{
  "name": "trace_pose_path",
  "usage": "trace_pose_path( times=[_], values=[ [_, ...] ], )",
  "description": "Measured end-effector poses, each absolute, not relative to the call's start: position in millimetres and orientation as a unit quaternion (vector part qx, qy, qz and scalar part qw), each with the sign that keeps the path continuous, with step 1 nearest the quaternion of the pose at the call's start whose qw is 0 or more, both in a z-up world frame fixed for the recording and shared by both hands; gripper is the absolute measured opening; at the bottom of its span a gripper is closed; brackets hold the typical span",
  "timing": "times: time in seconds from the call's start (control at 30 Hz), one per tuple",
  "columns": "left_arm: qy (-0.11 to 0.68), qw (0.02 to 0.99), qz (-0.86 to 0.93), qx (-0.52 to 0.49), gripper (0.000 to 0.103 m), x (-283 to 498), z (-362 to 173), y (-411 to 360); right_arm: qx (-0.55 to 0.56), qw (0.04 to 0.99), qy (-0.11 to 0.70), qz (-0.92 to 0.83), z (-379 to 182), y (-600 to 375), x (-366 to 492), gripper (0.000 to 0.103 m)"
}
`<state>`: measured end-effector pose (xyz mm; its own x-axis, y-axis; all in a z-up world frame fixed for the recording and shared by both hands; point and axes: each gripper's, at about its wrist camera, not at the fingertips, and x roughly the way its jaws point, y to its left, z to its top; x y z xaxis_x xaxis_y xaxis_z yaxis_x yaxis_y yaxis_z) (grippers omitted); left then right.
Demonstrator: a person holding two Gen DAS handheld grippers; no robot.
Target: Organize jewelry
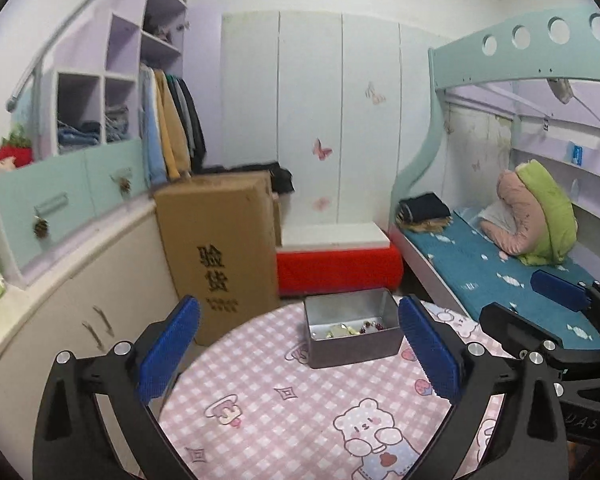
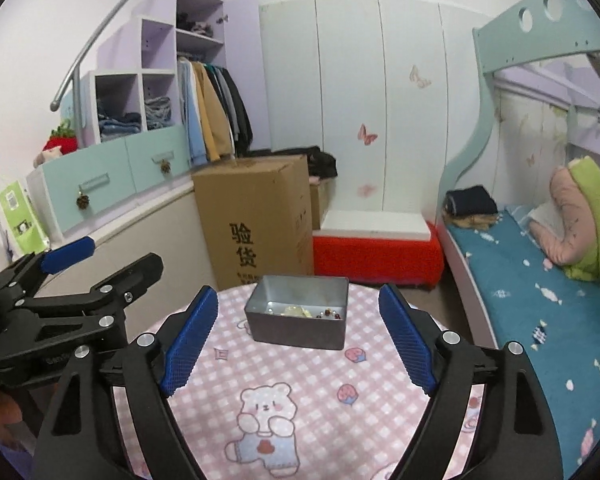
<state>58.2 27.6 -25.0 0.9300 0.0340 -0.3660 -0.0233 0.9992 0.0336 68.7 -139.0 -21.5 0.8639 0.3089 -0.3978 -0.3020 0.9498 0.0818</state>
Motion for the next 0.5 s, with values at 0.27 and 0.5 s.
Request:
trace_pose_path(
  times=[0.27, 0.5],
  values=[
    [0.131, 0.991, 0.019, 0.007, 0.096, 12, -6, 27, -0.003, 0.978, 0.159, 0.139, 4, -144, 12, 0.082],
    [0.109, 0.994, 0.01, 0.007, 0.096, -8, 2, 21, -0.011, 0.983, 0.136, 0.125, 15, -147, -14, 0.084]
  ],
)
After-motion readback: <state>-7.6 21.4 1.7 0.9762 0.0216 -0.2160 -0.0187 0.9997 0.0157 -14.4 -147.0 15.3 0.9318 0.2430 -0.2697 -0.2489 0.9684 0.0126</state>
